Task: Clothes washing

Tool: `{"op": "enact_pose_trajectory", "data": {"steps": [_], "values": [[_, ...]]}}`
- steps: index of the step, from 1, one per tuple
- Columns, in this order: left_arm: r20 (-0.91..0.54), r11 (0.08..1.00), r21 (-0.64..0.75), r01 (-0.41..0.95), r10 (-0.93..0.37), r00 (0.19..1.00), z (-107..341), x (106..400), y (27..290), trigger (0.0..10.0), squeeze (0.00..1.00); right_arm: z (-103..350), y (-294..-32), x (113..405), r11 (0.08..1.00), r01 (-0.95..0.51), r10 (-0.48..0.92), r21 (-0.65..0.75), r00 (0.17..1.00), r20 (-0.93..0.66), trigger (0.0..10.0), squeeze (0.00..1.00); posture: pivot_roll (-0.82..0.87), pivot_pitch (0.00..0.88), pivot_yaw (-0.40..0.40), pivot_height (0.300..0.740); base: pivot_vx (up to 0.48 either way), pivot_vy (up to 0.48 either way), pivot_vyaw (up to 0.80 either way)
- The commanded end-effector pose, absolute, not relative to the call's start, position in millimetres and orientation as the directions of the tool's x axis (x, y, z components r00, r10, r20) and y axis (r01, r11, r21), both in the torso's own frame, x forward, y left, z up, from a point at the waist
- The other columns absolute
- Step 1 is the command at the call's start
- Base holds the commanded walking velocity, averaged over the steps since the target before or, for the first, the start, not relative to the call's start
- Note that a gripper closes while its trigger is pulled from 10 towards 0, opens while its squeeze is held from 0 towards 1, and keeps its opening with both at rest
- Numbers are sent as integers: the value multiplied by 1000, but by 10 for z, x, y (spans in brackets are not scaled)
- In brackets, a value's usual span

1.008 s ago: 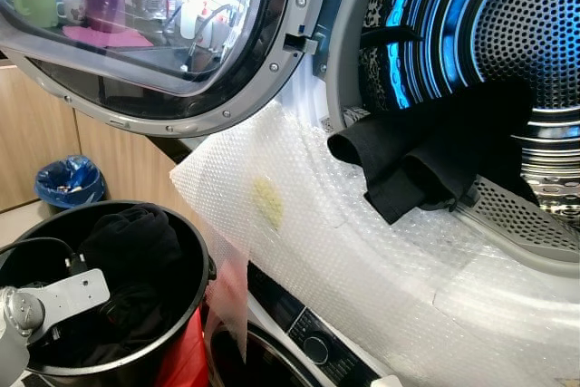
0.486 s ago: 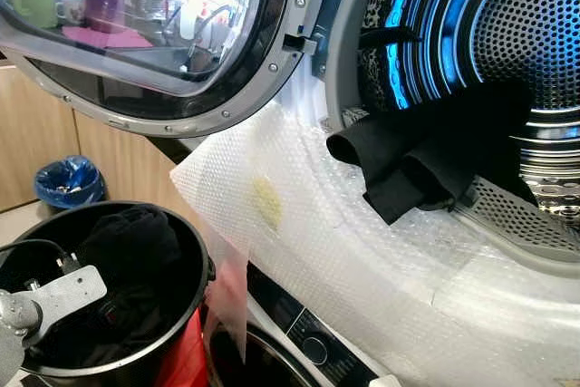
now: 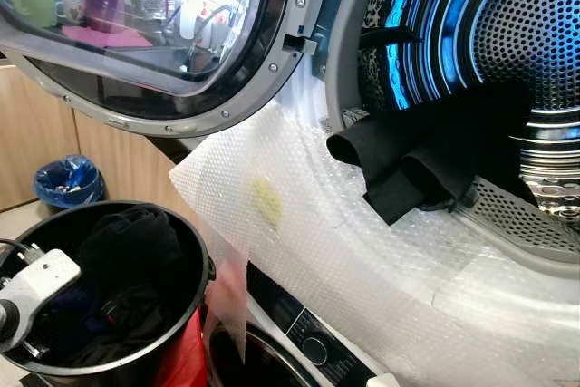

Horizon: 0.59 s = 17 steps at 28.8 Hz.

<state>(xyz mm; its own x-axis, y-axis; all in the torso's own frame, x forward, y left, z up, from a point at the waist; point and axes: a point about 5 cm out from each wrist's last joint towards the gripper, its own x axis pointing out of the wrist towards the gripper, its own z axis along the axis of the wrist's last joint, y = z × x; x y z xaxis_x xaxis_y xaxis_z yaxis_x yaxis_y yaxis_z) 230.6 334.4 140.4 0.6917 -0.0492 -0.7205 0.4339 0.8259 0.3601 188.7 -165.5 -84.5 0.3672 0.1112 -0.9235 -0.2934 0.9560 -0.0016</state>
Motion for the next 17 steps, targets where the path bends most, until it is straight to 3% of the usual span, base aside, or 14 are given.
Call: {"op": "enact_pose_trajectory", "data": {"steps": [1,8,11,17], "values": [[-691,836,332,437,-99,716,1486,2303,3289,0,0,-795,-1687,1982,958,-285,105,-13,394,-913,10000,0,279,31,-269,740,0,0,0],[-438,899,193,394,-280,854,1910,2292,3128,0,0,-793,-1673,1987,959,-283,113,-3,393,-912,10000,0,283,31,-270,740,0,0,0],[-236,904,119,410,-376,896,2142,2330,2919,0,0,-789,-1662,1996,959,-282,117,1,397,-910,10000,0,293,29,-270,740,0,0,0],[0,897,54,438,-439,899,2446,2376,2682,0,0,-774,-1629,2028,964,-265,131,17,419,-899,10000,0,314,16,-264,740,0,0,0]]}}
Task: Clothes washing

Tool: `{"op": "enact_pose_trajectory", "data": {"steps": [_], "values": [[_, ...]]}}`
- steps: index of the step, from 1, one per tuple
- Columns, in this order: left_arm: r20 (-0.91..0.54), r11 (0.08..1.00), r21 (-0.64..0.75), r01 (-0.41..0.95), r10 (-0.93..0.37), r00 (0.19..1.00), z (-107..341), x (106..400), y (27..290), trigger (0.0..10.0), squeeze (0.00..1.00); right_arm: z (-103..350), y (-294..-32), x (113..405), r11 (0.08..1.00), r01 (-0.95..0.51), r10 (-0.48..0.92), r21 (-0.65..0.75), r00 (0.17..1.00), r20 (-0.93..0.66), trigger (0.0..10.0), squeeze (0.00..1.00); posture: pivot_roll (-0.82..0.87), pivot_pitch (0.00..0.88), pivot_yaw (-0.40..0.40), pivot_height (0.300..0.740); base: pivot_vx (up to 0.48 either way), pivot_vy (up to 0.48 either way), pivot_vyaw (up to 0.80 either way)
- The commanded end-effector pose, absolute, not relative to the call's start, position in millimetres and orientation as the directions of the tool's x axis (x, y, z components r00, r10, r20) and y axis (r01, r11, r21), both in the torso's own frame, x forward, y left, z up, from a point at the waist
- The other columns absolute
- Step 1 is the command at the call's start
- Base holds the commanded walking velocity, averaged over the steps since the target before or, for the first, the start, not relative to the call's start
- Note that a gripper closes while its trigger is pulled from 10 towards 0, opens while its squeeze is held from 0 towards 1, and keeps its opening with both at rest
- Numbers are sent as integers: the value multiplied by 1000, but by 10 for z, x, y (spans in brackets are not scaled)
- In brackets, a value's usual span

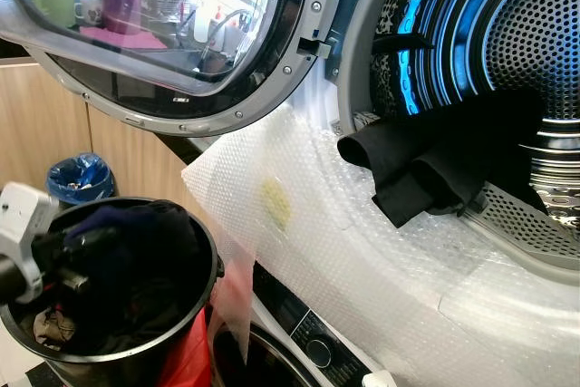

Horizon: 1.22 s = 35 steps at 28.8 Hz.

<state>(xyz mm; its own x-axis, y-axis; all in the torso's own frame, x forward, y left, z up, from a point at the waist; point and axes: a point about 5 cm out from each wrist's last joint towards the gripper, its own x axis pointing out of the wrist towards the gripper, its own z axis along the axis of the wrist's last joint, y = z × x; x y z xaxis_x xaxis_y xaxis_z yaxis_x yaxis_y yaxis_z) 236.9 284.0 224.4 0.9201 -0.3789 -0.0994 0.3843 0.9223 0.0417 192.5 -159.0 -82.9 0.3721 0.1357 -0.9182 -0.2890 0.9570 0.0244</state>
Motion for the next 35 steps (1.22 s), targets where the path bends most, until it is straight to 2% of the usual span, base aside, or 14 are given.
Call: {"op": "enact_pose_trajectory", "data": {"steps": [1,6,10,18,21,24,28,29,30,32,33,35], "values": [[0,897,54,438,-439,899,2446,2376,2682,0,0,-774,-1629,2028,964,-265,131,17,419,-899,10000,0,314,16,-264,740,0,0,0],[168,876,-8,481,-473,865,2759,2464,2413,0,0,-724,-1628,2114,969,-240,159,53,452,-878,10000,0,321,8,-253,740,0,0,0],[226,824,8,567,-554,802,2967,2538,2113,0,0,-690,-1592,2163,964,-237,218,117,462,-860,10000,0,316,3,-239,740,0,0,0],[288,763,60,643,-630,721,3336,2679,1820,0,0,-631,-1568,2240,951,-237,293,197,491,-821,10000,0,309,0,-212,740,0,0,0],[283,712,60,699,-684,672,3385,2700,1644,0,0,-599,-1527,2240,894,-359,418,268,453,-788,10000,0,296,0,-192,740,0,0,0],[271,702,58,709,-695,666,3358,2707,1609,0,0,-587,-1532,2241,872,-402,451,280,435,-780,10000,0,287,0,-188,740,0,0,0],[231,707,17,707,-691,685,3218,2731,1609,0,0,-571,-1674,2164,797,-498,543,342,342,-767,10000,0,279,0,-184,740,0,0,0],[227,713,9,701,-684,693,3195,2731,1625,0,0,-570,-1762,2080,731,-568,594,380,254,-763,10000,0,271,0,-189,740,0,0,0],[227,713,9,701,-684,693,3195,2731,1625,0,0,-570,-1762,2080,731,-568,594,380,254,-763,10000,0,271,0,-189,740,0,0,0],[221,718,3,696,-680,699,3176,2732,1632,0,0,-555,-1823,2000,654,-608,655,450,157,-739,10000,0,271,0,-193,740,0,0,0],[221,718,3,696,-680,699,3176,2732,1632,0,0,-555,-1823,2000,654,-608,655,450,157,-739,10000,0,271,0,-193,740,0,0,0],[213,723,-5,691,-674,707,3140,2730,1633,0,0,-502,-1860,1926,528,-646,748,550,48,-662,10000,0,273,0,-198,740,0,0,0]]}}
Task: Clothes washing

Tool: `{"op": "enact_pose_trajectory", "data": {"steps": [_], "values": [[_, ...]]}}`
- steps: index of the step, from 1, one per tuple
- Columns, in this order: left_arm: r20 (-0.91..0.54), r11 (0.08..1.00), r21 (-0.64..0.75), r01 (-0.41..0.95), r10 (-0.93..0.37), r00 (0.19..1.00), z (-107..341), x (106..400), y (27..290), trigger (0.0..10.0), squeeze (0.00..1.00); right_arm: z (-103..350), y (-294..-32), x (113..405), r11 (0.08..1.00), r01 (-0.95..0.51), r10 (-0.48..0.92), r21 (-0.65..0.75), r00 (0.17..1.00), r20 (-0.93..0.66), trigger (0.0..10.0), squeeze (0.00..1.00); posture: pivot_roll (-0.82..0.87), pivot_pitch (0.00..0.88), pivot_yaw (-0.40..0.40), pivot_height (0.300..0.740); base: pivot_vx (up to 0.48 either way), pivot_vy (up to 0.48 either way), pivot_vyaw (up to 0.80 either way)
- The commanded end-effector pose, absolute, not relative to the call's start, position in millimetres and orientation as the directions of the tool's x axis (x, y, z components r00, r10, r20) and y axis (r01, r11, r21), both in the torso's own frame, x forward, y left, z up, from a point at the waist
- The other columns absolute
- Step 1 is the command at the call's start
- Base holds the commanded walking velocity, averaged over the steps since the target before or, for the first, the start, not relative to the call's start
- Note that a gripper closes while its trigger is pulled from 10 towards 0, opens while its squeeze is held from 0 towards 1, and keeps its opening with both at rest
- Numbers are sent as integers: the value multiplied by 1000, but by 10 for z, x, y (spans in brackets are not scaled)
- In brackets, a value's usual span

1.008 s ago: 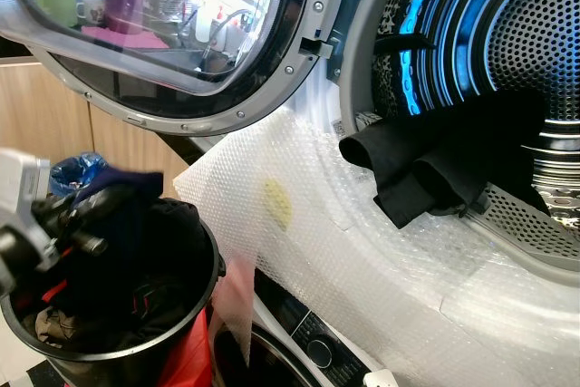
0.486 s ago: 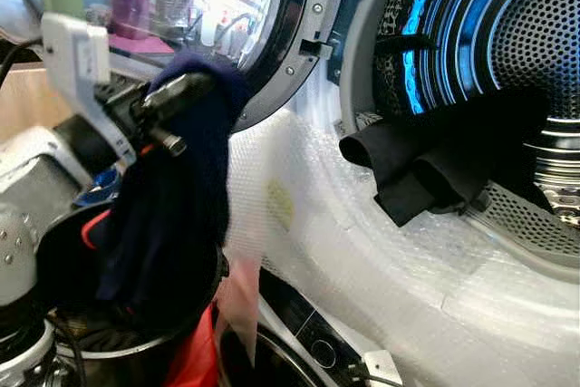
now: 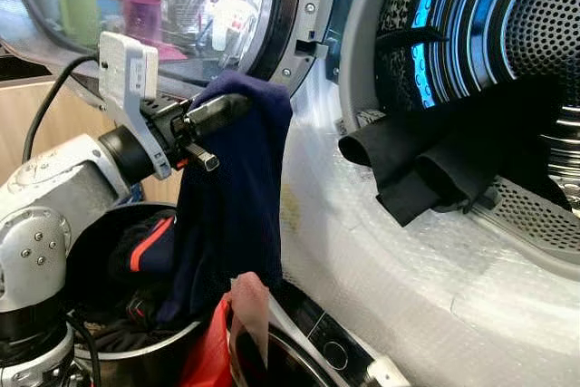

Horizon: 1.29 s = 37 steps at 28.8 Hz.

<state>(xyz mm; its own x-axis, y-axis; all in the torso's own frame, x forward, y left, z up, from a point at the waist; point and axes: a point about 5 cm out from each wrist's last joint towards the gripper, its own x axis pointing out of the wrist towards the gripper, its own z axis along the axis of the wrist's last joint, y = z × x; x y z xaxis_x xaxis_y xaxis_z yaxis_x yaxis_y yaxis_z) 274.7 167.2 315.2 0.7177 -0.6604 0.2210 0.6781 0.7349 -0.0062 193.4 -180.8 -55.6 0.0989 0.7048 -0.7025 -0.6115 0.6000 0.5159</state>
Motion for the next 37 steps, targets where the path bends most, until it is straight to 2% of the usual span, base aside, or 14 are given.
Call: {"op": "enact_pose_trajectory", "data": {"steps": [1,5,7,11,14,15,19,23,27,29,31,33,35,37], "values": [[213,723,-5,691,-674,707,3140,2730,1633,0,0,-502,-1860,1926,528,-646,748,550,48,-662,10000,0,273,0,-198,740,0,0,0],[210,727,-10,687,-670,712,3116,2727,1636,0,0,-433,-1873,1879,398,-674,822,622,-38,-568,10000,0,268,1,-206,740,0,0,0],[199,735,-17,677,-662,723,3074,2740,1649,0,0,-370,-1860,1841,281,-678,874,679,-111,-473,10000,0,268,1,-206,740,0,0,0],[196,737,-25,676,-659,726,3054,2744,1641,0,0,-108,-1806,1961,148,-686,962,713,-66,-263,10000,0,255,10,-212,740,0,0,0],[196,735,-27,677,-661,725,3046,2742,1637,0,0,11,-1789,1996,110,-708,979,698,-42,-197,10000,0,249,13,-213,740,0,0,0],[192,732,-30,681,-664,722,3032,2741,1625,0,0,255,-1804,2058,75,-733,996,677,27,-81,10000,0,247,16,-216,740,0,0,0],[184,731,-33,682,-666,723,3009,2744,1620,0,0,642,-1907,1853,-37,-739,996,672,30,87,10000,0,239,22,-219,740,0,0,0],[175,731,-35,681,-667,725,2989,2751,1617,0,0,566,-2025,1451,-36,-662,999,748,-45,8,10000,0,230,30,-224,740,0,0,0],[173,732,-36,681,-666,725,2985,2752,1621,0,0,331,-2209,1203,79,-603,981,794,-97,-171,10000,0,218,36,-225,740,0,0,0],[173,732,-38,680,-666,726,2983,2754,1617,0,0,201,-2337,974,136,-575,940,807,-183,-289,10000,0,212,42,-226,740,0,0,0],[168,735,-47,676,-662,731,2957,2772,1616,0,0,153,-2406,971,233,-520,955,822,-38,-294,10000,0,199,48,-218,740,0,0,0],[165,727,-48,685,-671,723,2955,2776,1597,0,0,334,-2335,1205,209,-525,977,825,140,-159,10000,0,191,47,-212,740,0,0,0],[161,719,-46,694,-680,715,2960,2780,1581,0,0,502,-2293,1317,161,-565,982,810,176,-72,10000,0,188,47,-209,740,0,0,0],[154,715,-43,697,-685,712,2956,2794,1573,0,0,658,-2290,1353,124,-636,988,762,147,-38,10000,0,182,48,-206,740,0,0,0]]}}
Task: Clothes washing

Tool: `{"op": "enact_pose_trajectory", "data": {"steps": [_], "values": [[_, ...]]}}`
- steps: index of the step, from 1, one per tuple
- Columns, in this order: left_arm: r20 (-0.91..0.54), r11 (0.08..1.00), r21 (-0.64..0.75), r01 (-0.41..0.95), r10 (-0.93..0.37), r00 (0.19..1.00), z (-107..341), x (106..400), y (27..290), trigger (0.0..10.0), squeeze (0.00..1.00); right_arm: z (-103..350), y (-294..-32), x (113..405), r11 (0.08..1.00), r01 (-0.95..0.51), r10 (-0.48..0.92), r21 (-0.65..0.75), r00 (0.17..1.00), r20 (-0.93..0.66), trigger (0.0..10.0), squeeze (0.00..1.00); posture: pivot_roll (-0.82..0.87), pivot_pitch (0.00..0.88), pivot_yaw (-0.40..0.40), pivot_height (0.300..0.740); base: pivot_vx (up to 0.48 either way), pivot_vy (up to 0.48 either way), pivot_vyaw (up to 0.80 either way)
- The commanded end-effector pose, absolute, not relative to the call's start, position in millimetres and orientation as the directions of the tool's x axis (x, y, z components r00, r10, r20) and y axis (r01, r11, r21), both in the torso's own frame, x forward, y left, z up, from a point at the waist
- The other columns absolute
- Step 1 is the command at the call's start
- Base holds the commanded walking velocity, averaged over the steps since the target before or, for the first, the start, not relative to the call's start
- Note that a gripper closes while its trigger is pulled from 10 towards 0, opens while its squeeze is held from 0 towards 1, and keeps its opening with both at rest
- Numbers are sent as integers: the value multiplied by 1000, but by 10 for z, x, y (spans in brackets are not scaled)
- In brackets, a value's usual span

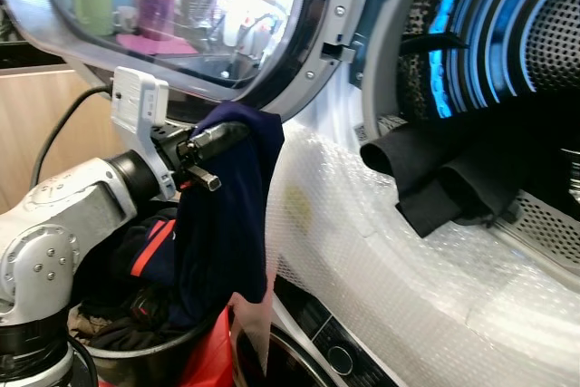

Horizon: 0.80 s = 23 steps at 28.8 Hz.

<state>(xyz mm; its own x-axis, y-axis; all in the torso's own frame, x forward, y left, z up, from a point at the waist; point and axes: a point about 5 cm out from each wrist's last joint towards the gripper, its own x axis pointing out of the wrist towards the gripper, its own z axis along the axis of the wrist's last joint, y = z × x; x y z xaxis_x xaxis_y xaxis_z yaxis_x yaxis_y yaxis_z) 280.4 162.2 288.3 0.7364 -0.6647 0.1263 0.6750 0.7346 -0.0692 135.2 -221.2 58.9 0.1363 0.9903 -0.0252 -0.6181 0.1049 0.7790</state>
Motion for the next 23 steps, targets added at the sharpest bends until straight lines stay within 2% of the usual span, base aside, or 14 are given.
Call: {"op": "enact_pose_trajectory", "data": {"steps": [1,5,8,10,12,13,14,17,18,19,20,21,22,23], "values": [[153,715,-44,697,-685,712,2955,2798,1574,0,0,671,-2299,1353,124,-648,989,752,140,-42,10000,0,182,48,-206,740,0,0,0],[140,708,-50,705,-693,707,2920,2820,1557,0,0,863,-2375,1312,86,-710,995,699,89,-33,10000,0,162,47,-204,740,0,0,0],[134,698,-52,714,-703,698,2902,2834,1533,0,0,1054,-2366,1319,69,-729,994,681,106,14,10000,0,152,46,-204,740,0,0,0],[128,694,-50,718,-708,694,2891,2840,1518,0,0,1060,-2386,1257,67,-739,997,671,77,-15,10000,0,149,46,-206,740,0,0,0],[126,693,-52,719,-710,693,2876,2845,1514,0,0,942,-2438,1135,110,-724,993,681,47,-111,10000,0,141,48,-205,740,0,0,0],[124,694,-55,718,-709,695,2863,2852,1514,0,0,865,-2498,1080,156,-703,986,694,69,-151,10000,0,140,48,-205,740,0,0,0],[124,694,-55,718,-709,695,2863,2852,1514,0,0,865,-2498,1080,156,-703,986,694,69,-151,10000,0,140,48,-205,740,0,0,0],[123,695,-57,717,-708,696,2856,2857,1519,0,0,844,-2582,1135,259,-679,965,687,217,-150,10000,0,134,49,-204,740,0,0,0],[123,695,-57,717,-708,696,2856,2857,1519,0,0,844,-2582,1135,259,-679,965,687,217,-150,10000,0,134,49,-204,740,0,0,0],[126,695,-60,717,-707,696,2856,2871,1514,0,0,873,-2707,1268,375,-640,887,670,458,-59,10000,0,125,50,-201,740,0,0,0],[127,695,-61,717,-707,696,2855,2878,1514,0,0,887,-2747,1305,405,-621,846,671,534,-17,10000,0,124,50,-200,740,0,0,0],[127,695,-61,717,-707,696,2855,2878,1514,0,0,887,-2747,1305,405,-621,846,671,534,-17,10000,0,124,50,-200,740,0,0,0],[127,695,-63,716,-706,697,2853,2893,1511,0,0,877,-2778,1325,434,-583,780,687,624,37,10000,0,120,50,-197,740,0,0,0],[128,695,-64,716,-706,696,2855,2900,1508,0,0,855,-2748,1300,437,-580,772,687,634,44,10000,0,119,50,-196,740,0,0,0]]}}
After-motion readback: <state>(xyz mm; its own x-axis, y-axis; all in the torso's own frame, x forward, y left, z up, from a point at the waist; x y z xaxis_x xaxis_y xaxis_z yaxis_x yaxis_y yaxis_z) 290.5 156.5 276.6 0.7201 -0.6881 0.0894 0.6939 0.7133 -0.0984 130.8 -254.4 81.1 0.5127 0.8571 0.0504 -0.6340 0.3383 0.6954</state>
